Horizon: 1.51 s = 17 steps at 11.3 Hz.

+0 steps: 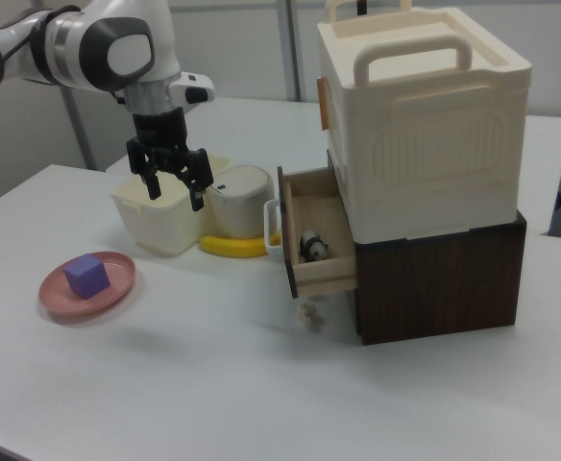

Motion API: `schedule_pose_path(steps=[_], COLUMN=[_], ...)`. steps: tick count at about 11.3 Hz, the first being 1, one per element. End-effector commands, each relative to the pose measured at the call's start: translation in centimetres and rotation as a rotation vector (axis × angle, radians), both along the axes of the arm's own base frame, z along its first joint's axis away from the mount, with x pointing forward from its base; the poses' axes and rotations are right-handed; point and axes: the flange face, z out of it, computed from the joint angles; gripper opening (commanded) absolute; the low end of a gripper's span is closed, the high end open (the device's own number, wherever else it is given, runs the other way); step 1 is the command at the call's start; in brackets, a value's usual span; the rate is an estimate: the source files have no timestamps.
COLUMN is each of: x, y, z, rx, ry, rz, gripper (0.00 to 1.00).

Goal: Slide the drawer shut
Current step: 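Move the gripper toward the front of the open wooden drawer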

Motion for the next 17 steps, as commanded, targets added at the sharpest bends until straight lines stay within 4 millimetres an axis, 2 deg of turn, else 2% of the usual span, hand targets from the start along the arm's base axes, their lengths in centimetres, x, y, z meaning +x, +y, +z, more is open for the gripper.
schedule_pose_path(steps=[1, 6, 7, 8, 10, 11, 13, 14, 15, 17], x=[-0.9, -0.9, -0.9, -0.9, -0.8, -0.5, 0.5, 1.8, 3.2, 5.7], y=[0.0, -0.1, -0.1, -0.1, 0.1, 0.1, -0.1, -0.3, -1.0, -3.2], z=[0.5, 0.2, 0.3, 0.1, -0.1, -0.7, -2.8, -4.9, -7.5, -10.4], rx=[-0.011, -0.011, -0.01, -0.01, -0.007, -0.009, -0.028, -0.044, -0.066, -0.082], ry=[-0.007, 0.002, 0.002, 0.005, 0.012, 0.017, 0.042, 0.048, 0.045, 0.006], rz=[-0.006, -0.012, -0.014, -0.014, -0.05, -0.145, -0.352, -0.449, -0.549, -0.711], gripper=[1.0, 1.0, 0.95, 0.85, 0.48, 0.37, 0.32, 0.3, 0.2, 0.16])
